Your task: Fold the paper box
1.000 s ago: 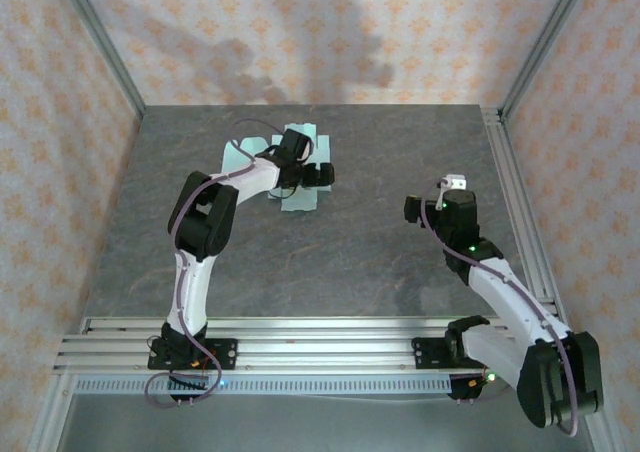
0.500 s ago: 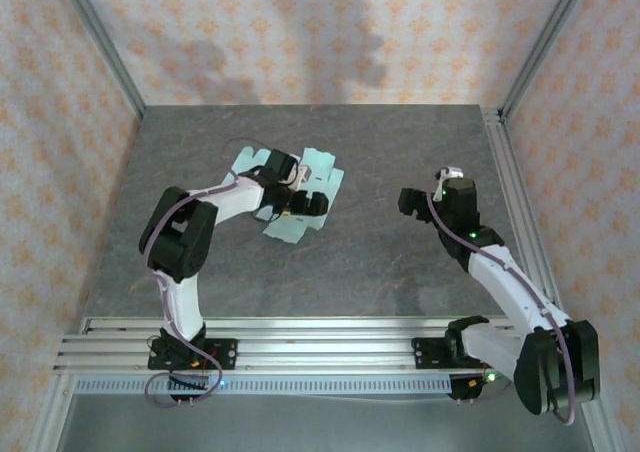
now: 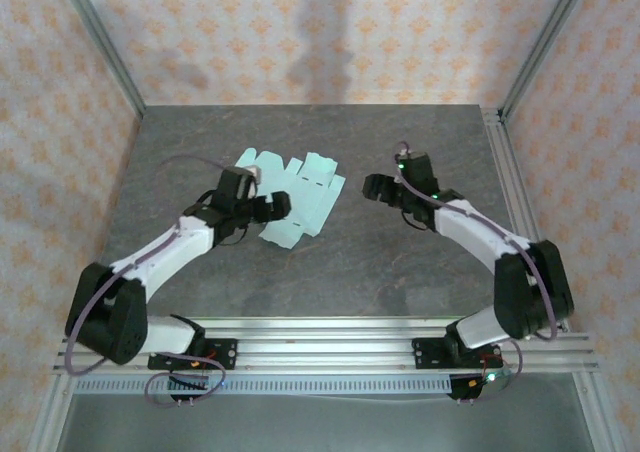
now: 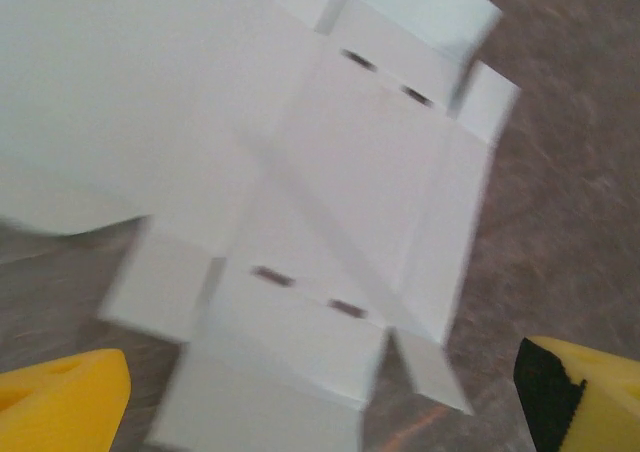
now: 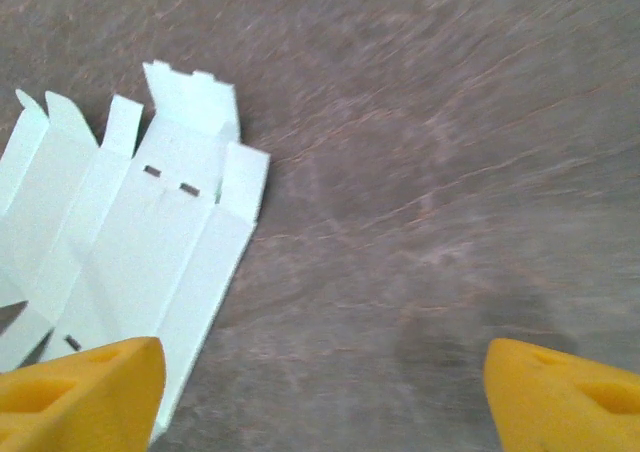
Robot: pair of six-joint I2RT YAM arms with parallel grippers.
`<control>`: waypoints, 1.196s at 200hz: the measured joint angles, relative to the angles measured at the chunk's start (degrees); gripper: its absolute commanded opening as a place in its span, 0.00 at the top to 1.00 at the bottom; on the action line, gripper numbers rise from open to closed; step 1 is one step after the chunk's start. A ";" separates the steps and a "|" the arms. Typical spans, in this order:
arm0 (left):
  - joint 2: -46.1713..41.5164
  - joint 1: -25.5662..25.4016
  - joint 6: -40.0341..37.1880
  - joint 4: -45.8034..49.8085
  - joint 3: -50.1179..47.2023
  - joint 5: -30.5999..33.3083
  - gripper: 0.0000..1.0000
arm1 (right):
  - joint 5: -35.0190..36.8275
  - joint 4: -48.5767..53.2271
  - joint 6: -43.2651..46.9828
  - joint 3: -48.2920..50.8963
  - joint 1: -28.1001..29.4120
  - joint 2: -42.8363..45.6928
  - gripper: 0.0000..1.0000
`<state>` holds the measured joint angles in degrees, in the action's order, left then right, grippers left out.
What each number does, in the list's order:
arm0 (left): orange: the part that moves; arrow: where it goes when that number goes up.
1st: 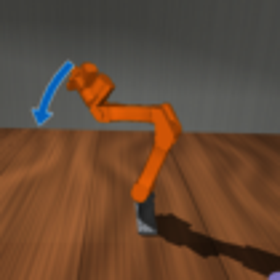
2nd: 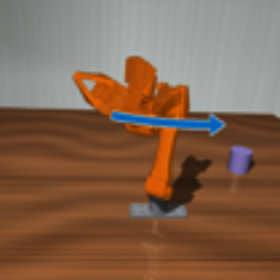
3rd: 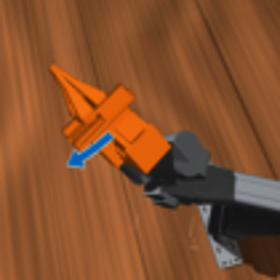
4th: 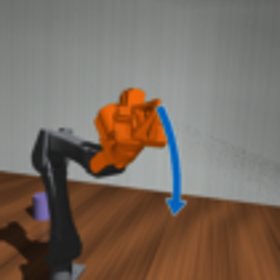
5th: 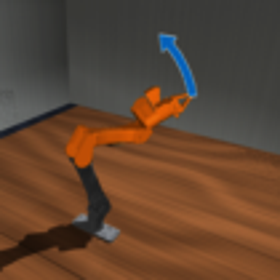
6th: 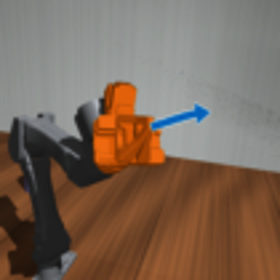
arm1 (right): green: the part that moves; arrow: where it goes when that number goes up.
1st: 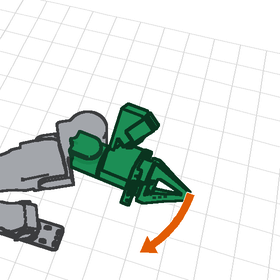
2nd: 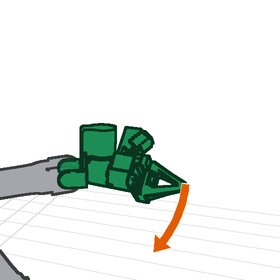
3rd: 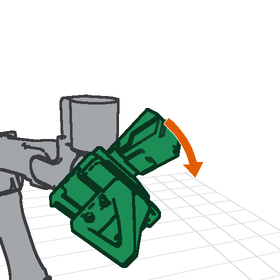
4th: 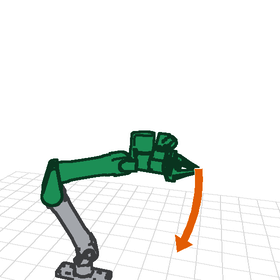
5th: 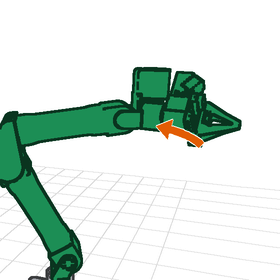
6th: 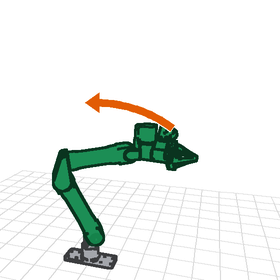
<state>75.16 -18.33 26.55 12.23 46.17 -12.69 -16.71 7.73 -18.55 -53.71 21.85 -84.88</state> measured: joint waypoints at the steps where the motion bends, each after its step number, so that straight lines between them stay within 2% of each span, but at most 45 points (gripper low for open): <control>1: -0.48 0.37 0.09 0.04 -0.31 0.24 0.00 | -0.04 -0.02 -0.07 -0.13 0.15 -0.24 0.20; 20: -5.42 5.57 1.60 0.98 -3.80 2.14 0.00 | 0.31 0.20 -2.67 -3.96 4.72 -5.95 0.26; 45: -10.16 10.47 2.21 4.15 -5.73 3.78 0.00 | 0.15 0.46 -4.35 -11.04 10.95 -14.49 0.26; 85: -14.29 12.81 4.42 7.74 -6.56 4.85 0.00 | -0.52 0.04 -5.16 -22.71 19.74 -27.74 0.27; 121: -15.06 12.85 6.47 9.44 -7.50 5.29 0.00 | -1.57 -0.42 -6.69 -24.85 22.25 -33.18 0.28; 154: -14.97 12.85 6.67 9.53 -7.78 5.29 0.00 | -0.85 -2.12 -6.73 -21.14 21.53 -31.30 0.27; 219: -11.91 12.66 6.91 9.14 -8.74 5.46 0.00 | 3.06 -3.65 -5.14 -1.88 17.77 -16.72 0.21; 239: -9.20 11.02 6.73 9.05 -8.13 5.49 0.06 | 4.52 -1.07 -2.64 1.05 16.59 -13.16 0.20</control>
<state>65.95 -7.31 33.28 21.28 38.04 -7.20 -12.19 6.66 -21.19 -52.66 38.44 -98.04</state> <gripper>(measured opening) 0.961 0.797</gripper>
